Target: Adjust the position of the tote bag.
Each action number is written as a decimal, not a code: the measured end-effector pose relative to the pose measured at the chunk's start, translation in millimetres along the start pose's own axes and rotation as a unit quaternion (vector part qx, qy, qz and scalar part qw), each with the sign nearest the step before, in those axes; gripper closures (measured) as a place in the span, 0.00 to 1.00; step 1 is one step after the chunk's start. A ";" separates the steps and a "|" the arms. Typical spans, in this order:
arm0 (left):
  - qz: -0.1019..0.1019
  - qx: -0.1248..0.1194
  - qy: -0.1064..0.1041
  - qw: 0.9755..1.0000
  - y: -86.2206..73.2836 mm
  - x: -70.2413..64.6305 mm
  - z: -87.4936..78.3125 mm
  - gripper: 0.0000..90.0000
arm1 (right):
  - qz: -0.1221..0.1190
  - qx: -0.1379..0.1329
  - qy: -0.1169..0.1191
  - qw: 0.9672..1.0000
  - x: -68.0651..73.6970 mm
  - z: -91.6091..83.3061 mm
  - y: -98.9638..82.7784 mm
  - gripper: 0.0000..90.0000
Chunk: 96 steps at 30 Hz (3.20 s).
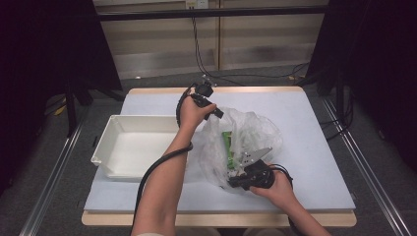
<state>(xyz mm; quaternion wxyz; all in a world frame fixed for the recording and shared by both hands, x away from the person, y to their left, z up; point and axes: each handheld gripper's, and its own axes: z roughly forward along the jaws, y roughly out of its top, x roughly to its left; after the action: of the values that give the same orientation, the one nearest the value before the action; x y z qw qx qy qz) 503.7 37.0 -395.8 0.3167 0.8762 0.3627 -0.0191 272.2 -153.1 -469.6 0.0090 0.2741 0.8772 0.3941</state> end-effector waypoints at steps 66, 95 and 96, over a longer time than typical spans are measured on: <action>0.020 -0.040 -0.028 0.999 -14.4 -59.1 -75.9 1.00 | 0.011 0.000 -0.026 1.000 1.8 2.1 6.2 0.99; 0.009 -0.019 -0.090 0.996 -81.1 -94.3 -22.7 1.00 | 0.041 -0.018 -0.051 0.998 -8.6 -14.6 8.6 0.75; 0.008 -0.017 -0.092 0.996 -83.3 -96.0 -21.1 1.00 | 0.040 -0.018 -0.052 0.998 -8.7 -15.2 8.6 0.75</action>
<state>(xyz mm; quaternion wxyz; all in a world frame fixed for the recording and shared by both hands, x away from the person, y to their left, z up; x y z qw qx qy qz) 374.9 33.8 -398.7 0.3640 0.8681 0.3252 -0.0905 280.1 -163.1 -454.8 0.0439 0.3287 0.8568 0.3949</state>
